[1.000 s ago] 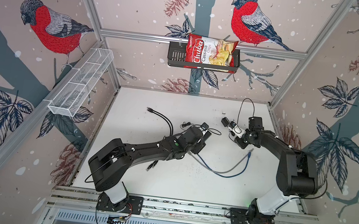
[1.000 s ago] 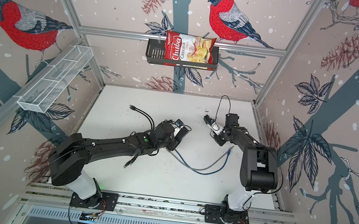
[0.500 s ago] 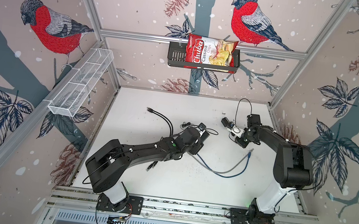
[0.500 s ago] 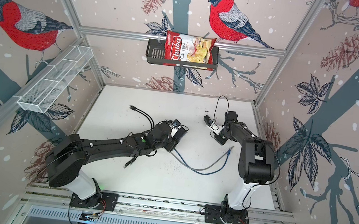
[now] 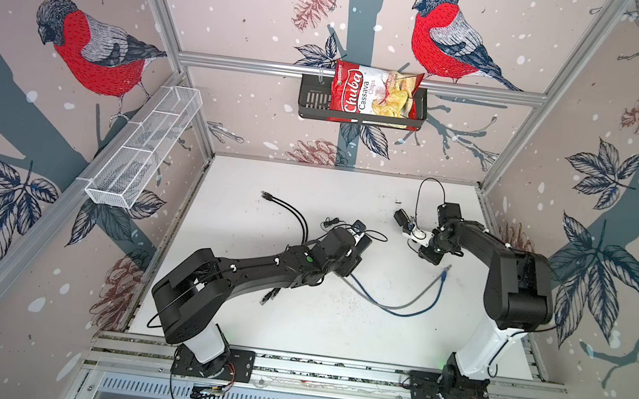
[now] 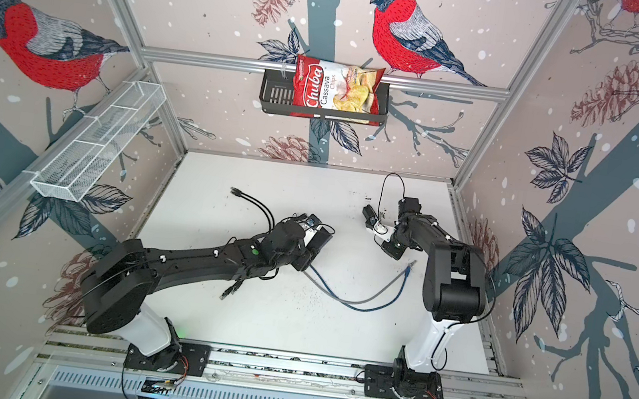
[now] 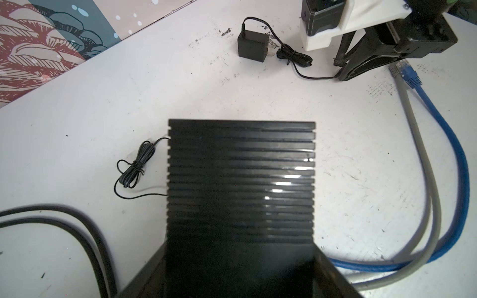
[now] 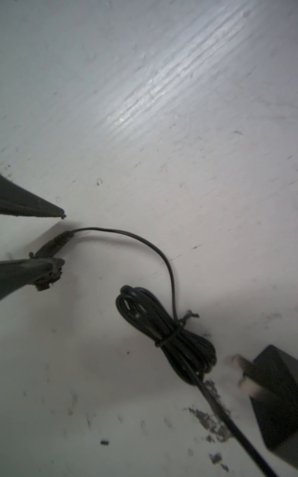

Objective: Insert the plug into the switch port

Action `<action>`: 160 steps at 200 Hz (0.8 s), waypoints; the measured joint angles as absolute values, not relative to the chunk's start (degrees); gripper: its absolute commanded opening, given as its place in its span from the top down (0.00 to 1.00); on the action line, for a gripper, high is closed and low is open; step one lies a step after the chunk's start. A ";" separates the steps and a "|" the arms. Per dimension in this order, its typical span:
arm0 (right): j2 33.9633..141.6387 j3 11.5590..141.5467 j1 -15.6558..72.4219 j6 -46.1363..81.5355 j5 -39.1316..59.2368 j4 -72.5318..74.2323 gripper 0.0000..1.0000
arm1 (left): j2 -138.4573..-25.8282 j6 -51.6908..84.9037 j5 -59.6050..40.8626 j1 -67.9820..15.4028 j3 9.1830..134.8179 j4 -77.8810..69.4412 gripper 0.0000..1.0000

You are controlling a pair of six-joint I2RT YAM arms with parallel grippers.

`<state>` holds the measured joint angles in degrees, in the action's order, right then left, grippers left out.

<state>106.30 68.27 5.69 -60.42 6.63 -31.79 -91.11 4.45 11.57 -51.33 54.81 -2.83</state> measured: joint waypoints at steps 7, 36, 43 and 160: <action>106.59 68.45 5.74 -60.73 6.46 -31.79 0.71 | -91.11 4.45 11.55 -51.29 54.74 -2.83 0.53; 108.14 69.58 5.85 -61.58 5.74 -32.12 0.72 | -91.11 4.45 10.87 -51.18 54.63 -2.90 0.52; 108.51 69.93 5.85 -61.69 5.76 -32.21 0.73 | -91.11 4.45 10.81 -51.18 54.57 -3.03 0.53; 112.97 76.34 5.87 -63.16 6.37 -39.57 0.91 | -90.87 4.40 10.79 -50.94 53.80 -3.55 0.53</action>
<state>112.97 76.34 5.87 -63.16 6.37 -39.57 -90.87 4.40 10.79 -50.94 53.80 -3.55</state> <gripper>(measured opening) 0.094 0.681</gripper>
